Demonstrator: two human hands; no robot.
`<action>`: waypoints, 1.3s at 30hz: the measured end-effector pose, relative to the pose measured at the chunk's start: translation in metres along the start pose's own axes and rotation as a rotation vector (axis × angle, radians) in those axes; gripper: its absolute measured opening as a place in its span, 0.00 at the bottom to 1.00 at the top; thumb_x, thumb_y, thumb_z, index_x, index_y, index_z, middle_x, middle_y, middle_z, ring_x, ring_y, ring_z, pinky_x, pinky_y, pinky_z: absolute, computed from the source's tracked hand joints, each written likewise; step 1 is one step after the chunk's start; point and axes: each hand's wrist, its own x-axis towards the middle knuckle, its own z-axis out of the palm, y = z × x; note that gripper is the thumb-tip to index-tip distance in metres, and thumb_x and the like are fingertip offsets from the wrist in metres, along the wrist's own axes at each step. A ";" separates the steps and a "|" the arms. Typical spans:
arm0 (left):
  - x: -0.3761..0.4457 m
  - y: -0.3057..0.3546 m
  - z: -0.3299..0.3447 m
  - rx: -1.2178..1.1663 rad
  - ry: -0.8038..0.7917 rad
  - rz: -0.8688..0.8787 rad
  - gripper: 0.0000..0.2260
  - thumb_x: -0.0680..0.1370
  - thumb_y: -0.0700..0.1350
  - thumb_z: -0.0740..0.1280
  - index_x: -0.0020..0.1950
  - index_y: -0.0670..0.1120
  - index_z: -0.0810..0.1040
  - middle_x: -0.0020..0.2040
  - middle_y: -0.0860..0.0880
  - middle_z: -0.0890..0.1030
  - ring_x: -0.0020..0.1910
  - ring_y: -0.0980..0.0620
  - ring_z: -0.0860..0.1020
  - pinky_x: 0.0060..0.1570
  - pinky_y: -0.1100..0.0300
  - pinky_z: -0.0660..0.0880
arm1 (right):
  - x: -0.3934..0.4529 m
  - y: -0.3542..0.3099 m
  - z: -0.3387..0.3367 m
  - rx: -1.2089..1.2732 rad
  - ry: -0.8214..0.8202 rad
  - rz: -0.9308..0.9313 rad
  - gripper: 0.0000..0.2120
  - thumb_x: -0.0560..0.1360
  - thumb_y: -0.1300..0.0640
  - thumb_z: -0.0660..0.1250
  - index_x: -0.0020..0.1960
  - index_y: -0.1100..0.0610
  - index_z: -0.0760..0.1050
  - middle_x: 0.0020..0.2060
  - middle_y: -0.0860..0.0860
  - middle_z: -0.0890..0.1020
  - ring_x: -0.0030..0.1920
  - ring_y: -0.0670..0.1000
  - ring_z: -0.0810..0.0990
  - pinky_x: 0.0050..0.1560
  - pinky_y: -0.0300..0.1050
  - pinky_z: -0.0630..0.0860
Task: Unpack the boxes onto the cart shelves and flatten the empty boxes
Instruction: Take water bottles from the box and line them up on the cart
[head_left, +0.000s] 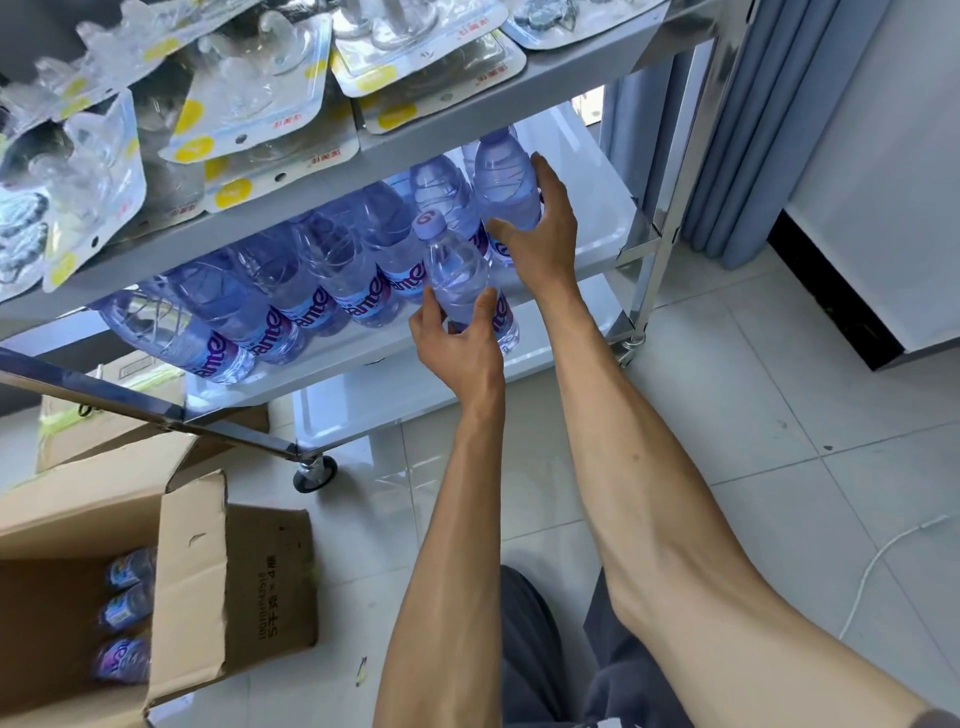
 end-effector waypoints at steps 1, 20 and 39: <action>-0.001 0.000 0.000 -0.001 0.008 -0.002 0.26 0.70 0.42 0.78 0.67 0.44 0.78 0.55 0.47 0.76 0.52 0.56 0.81 0.51 0.62 0.79 | -0.002 0.006 -0.002 -0.012 -0.012 0.015 0.37 0.68 0.57 0.77 0.74 0.57 0.66 0.67 0.54 0.74 0.66 0.52 0.73 0.64 0.39 0.70; 0.011 0.027 0.013 0.014 0.021 0.107 0.27 0.71 0.41 0.76 0.69 0.42 0.75 0.62 0.48 0.80 0.61 0.51 0.79 0.62 0.49 0.76 | -0.017 0.025 -0.010 -0.078 0.034 0.003 0.18 0.69 0.58 0.74 0.57 0.59 0.77 0.47 0.48 0.81 0.47 0.50 0.78 0.42 0.25 0.69; 0.032 0.008 0.048 0.251 0.071 0.294 0.26 0.79 0.47 0.69 0.73 0.37 0.69 0.65 0.39 0.71 0.65 0.43 0.72 0.56 0.68 0.66 | -0.020 0.031 0.006 -0.184 0.188 -0.014 0.17 0.73 0.59 0.70 0.61 0.60 0.75 0.53 0.55 0.81 0.53 0.59 0.77 0.53 0.54 0.76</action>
